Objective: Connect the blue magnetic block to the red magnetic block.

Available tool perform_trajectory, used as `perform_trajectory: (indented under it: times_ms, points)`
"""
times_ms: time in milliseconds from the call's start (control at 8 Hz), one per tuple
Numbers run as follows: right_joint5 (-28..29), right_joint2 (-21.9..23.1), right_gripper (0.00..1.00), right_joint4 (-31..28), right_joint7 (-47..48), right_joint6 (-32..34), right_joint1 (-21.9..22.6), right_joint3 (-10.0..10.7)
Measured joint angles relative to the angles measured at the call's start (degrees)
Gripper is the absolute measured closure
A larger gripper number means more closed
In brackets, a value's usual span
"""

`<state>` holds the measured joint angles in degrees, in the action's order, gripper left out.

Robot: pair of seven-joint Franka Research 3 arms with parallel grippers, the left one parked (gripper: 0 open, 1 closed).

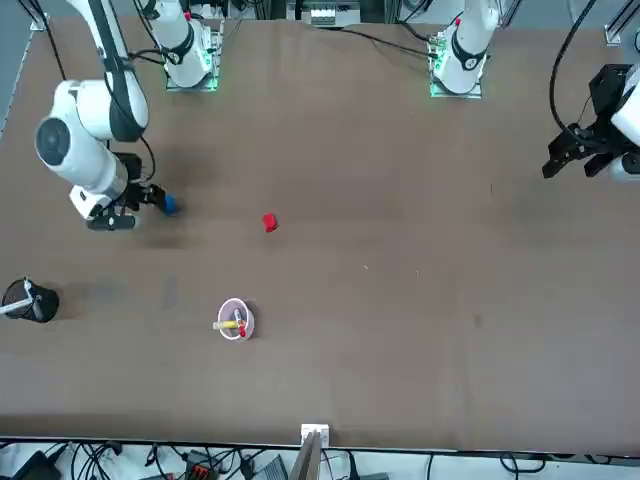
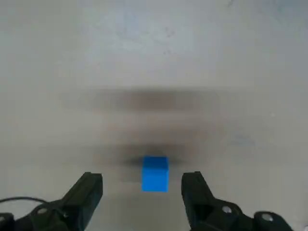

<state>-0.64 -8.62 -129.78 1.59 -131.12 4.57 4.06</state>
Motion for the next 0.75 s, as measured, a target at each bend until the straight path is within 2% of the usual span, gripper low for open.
perform_trajectory:
  times_ms: [375, 750]
  points:
    - [0.0, -4.4, 0.0, 0.0, 5.6, -1.9, 0.6, -0.3]
    - [0.0, -5.1, 0.0, -1.3, 5.8, -2.9, 0.7, -0.3]
